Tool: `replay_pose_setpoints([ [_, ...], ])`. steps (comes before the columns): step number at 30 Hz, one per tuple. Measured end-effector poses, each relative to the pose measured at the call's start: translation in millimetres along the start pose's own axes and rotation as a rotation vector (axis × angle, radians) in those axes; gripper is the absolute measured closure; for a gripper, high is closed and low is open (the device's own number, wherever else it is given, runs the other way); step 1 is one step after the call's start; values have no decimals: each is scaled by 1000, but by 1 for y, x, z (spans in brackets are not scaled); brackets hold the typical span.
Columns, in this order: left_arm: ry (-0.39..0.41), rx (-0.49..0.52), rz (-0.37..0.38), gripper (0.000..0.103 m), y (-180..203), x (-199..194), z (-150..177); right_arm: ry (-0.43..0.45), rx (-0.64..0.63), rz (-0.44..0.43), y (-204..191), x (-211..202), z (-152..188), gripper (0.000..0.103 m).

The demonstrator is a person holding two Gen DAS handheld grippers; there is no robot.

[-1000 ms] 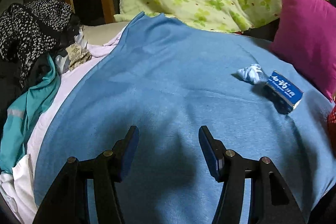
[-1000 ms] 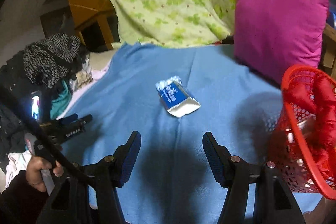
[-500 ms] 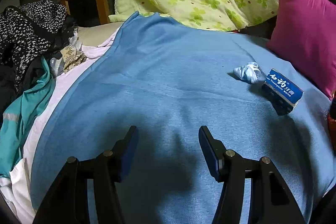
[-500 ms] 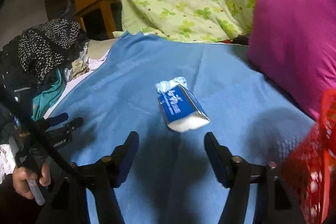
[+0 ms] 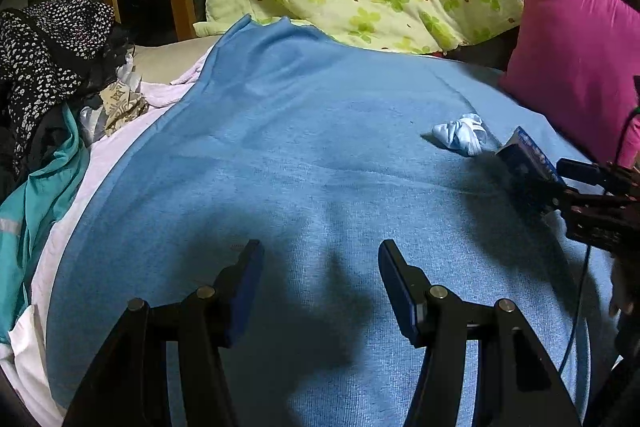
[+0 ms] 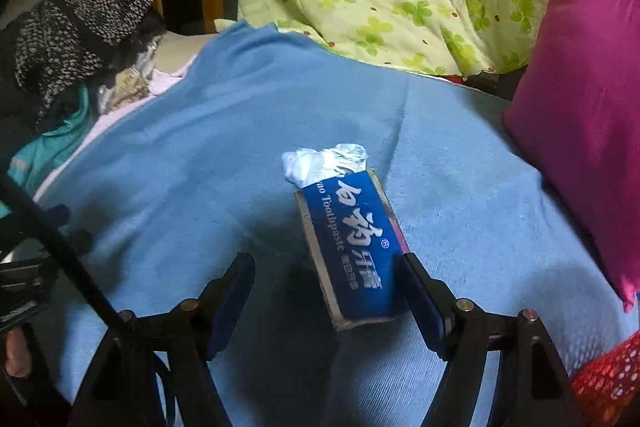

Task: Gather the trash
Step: 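Lift the toothpaste box with the right tool while the left tool approaches the white tissue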

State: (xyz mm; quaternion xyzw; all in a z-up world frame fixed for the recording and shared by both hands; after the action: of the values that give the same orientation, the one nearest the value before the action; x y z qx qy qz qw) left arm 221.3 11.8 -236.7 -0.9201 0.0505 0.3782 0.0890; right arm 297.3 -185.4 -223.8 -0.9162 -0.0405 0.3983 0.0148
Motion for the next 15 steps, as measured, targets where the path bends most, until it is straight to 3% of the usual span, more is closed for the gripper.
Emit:
replay_pose_setpoints([
  [4, -11, -4, 9, 43, 1, 3, 2, 0, 23, 56, 14, 8, -3, 26],
  [15, 0, 22, 21, 43, 10, -1, 3, -10, 289, -49, 64, -3, -15, 26],
])
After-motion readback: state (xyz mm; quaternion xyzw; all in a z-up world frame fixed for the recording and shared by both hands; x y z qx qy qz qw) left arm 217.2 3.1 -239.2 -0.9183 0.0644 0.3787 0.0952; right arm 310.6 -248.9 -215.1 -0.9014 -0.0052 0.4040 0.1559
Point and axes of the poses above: each gripper's, at about its wrist camera, not at the fingertips, and x roughly the way its jaws point, y to its right, z to its underside, the point moved 9 cm from there along x, roughly the way its jaws point, and after that the axes turned 9 degrees about x, right-handed, at the moved point
